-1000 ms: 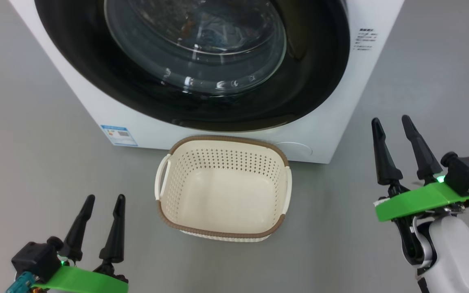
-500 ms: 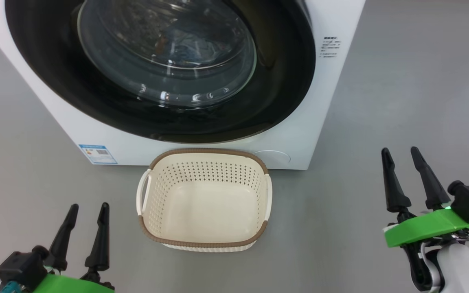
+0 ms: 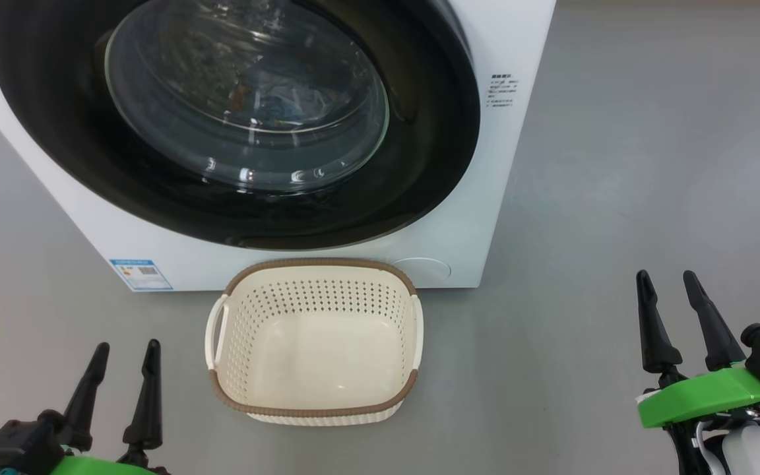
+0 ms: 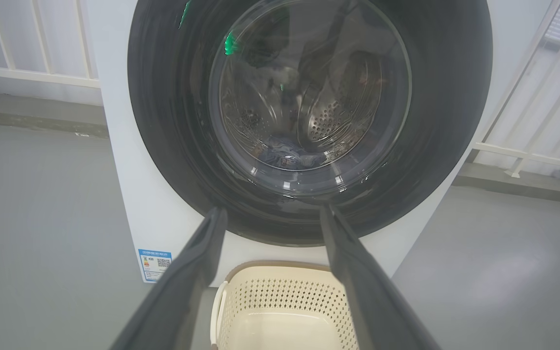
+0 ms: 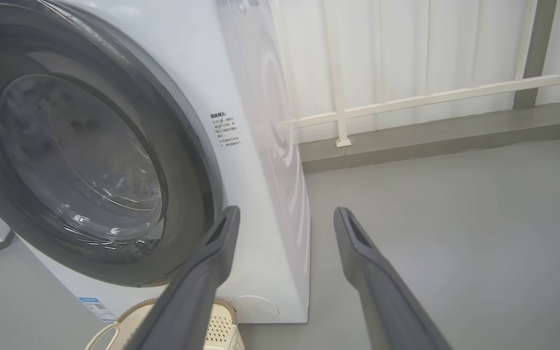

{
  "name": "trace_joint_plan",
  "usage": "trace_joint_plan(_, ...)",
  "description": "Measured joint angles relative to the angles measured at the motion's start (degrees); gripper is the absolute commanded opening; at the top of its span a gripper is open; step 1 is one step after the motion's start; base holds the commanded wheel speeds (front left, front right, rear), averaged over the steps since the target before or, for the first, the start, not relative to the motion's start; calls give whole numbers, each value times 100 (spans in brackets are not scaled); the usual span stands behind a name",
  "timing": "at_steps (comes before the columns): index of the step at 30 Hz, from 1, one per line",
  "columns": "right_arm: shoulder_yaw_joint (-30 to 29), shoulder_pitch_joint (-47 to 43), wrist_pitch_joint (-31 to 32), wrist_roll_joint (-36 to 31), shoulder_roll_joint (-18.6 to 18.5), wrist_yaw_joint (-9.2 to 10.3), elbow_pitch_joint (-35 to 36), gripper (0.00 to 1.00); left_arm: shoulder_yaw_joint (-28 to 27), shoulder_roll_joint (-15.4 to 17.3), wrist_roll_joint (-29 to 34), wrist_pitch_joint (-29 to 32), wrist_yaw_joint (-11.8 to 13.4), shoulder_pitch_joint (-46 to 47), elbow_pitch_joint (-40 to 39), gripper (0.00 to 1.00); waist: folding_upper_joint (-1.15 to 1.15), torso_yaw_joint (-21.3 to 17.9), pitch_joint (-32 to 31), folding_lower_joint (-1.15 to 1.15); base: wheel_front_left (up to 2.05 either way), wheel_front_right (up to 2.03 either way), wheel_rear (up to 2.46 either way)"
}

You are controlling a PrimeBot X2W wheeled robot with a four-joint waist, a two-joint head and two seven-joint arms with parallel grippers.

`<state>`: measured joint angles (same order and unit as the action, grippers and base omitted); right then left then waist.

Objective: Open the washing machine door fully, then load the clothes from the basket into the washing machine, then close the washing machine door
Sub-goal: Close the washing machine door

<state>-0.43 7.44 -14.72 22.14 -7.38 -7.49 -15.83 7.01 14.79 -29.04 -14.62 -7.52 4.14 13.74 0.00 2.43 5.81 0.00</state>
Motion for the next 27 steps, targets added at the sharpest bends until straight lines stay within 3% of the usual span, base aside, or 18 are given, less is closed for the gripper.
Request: trace_joint_plan(27, -130, -244, 0, 3, -4, 0, 19, 100, -177, -15, 49, 0, 0, -230, 22, 100, 0, -182, -255, 0, 0, 0, 0)
